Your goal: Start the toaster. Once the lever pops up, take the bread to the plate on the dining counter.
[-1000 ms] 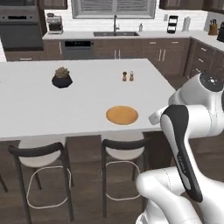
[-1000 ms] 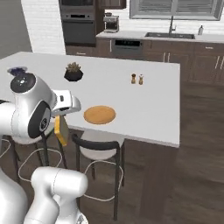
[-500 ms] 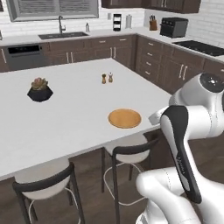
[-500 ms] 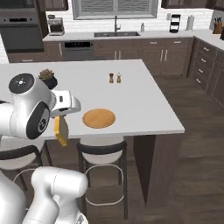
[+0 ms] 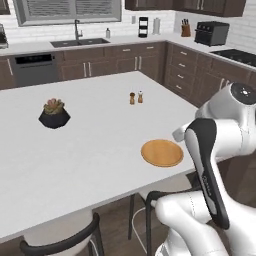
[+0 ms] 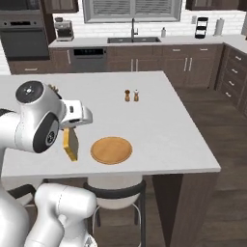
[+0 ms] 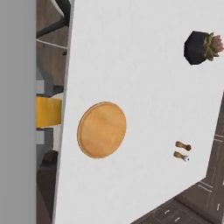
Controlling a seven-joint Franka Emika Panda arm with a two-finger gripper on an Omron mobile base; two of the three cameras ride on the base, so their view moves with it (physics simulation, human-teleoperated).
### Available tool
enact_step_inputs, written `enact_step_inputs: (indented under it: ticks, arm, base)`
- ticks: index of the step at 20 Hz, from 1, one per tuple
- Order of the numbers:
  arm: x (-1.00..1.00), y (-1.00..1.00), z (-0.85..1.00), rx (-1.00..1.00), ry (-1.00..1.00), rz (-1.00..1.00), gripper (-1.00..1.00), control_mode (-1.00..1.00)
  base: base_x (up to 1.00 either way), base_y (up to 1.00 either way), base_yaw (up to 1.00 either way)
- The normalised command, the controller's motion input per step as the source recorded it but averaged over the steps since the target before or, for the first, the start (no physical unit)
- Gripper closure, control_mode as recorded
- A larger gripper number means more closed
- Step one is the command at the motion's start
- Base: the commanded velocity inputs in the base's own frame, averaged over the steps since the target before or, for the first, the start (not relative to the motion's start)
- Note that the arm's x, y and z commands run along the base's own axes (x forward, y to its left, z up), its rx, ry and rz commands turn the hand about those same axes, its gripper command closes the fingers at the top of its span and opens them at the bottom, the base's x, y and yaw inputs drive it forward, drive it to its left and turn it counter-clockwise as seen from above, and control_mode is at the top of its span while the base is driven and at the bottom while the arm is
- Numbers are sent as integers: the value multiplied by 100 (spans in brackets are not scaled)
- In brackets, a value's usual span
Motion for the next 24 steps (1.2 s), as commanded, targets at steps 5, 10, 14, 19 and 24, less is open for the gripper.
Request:
enact_step_inputs:
  ticks: [5,10,14,19,24]
  arm:
    - [29,-4,-3,0,3,9,100,-100]
    - [78,-29,-12,16,10,23,100,-100]
    - [55,-15,-5,38,0,15,100,-100]
    - [17,-6,-17,27,1,0,100,-100]
    - [23,-2,-34,23,4,-3,100,-100]
  base:
    - [43,0,11]
    - [0,0,0]
    - [0,0,0]
    - [0,0,0]
    - [0,0,0]
